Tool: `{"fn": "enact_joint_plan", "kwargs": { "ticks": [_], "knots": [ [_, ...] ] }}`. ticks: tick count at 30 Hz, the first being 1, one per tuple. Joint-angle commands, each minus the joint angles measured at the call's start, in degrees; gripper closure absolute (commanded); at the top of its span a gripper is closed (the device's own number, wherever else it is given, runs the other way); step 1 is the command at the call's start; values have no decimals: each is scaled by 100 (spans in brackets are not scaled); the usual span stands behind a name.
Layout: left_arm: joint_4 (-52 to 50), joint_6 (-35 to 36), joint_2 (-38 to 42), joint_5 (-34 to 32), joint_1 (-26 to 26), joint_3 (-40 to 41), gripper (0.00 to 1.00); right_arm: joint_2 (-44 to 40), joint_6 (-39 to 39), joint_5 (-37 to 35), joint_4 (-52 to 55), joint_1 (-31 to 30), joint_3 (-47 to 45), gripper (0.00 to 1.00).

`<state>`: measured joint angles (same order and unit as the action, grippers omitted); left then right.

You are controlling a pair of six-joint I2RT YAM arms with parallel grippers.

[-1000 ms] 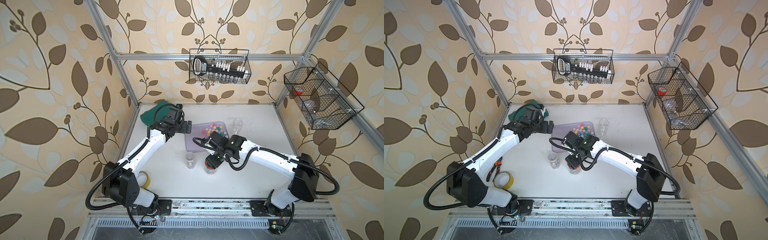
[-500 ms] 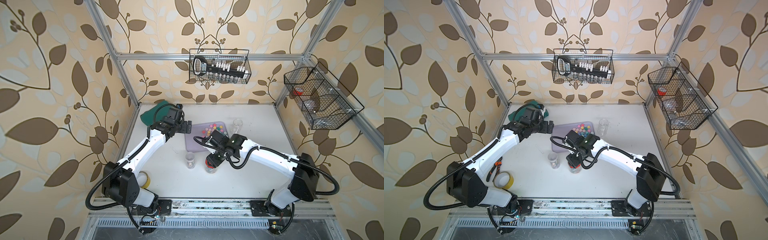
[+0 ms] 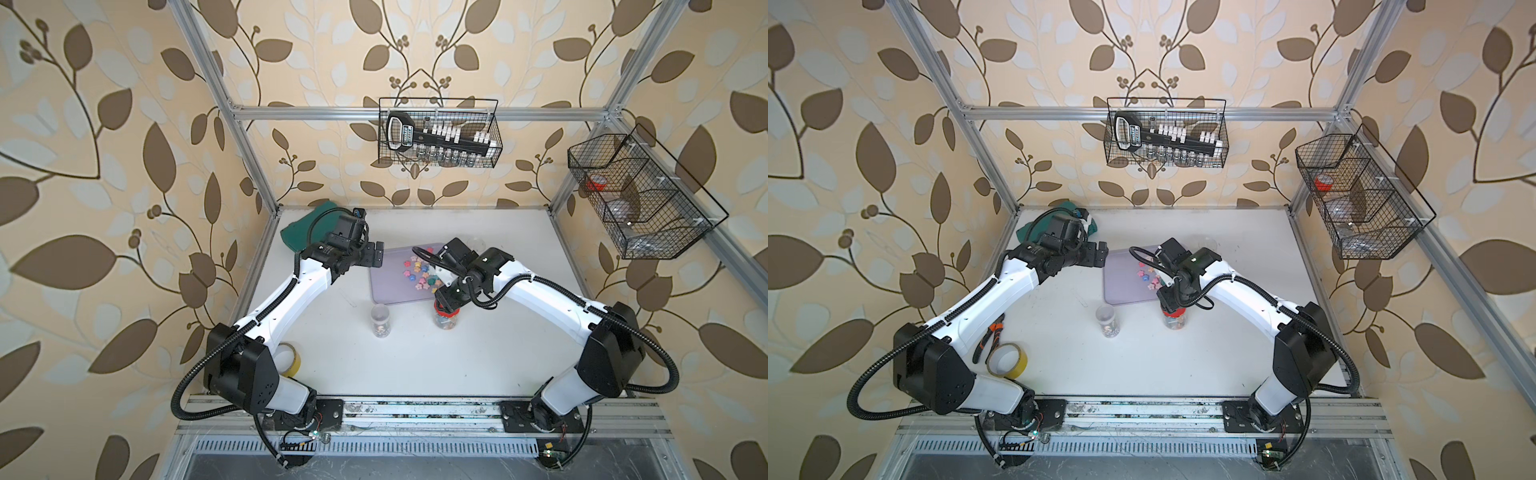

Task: Pour the candies out of the jar
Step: Pick up the jar from the center of the board.

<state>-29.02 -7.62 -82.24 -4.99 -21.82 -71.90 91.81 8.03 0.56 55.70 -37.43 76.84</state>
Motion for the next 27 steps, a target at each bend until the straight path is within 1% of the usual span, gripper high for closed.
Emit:
{"fn": "enact_joint_plan", "kwargs": {
  "ticks": [1,4,7,8,9,10,12,15,17,20,21,27],
  "knots": [
    [-16,-56,6,48,-41,-193,1,46,-94,-227,179,-8,194,63],
    [-8,-50,6,41,-37,-188,1,117,-56,-433,180,-9,91,62],
    [-13,-47,6,44,-41,-192,1,150,-47,-651,190,-4,0,59],
    [-8,-49,6,43,-41,-188,1,161,-47,-653,183,-2,-21,54],
    [-13,-47,6,58,-41,-186,1,173,-42,-658,185,-3,-35,47],
    [-16,-49,6,59,-41,-187,1,186,-39,-677,180,-9,-50,44],
    [-14,-49,6,59,-45,-189,1,214,-30,-759,185,-5,-80,42],
    [-13,-51,6,51,-41,-187,1,257,-12,-818,184,-1,-99,31],
    [-10,-54,6,59,-39,-186,1,291,-7,-812,170,-1,-117,28],
    [-10,-48,6,59,-37,-187,1,320,5,-828,164,-1,-151,27],
    [-17,-47,6,50,-40,-186,1,314,5,-828,155,-1,-160,28],
    [-17,-39,6,64,-37,-199,1,236,14,-820,138,32,-160,40]
  ]
}}
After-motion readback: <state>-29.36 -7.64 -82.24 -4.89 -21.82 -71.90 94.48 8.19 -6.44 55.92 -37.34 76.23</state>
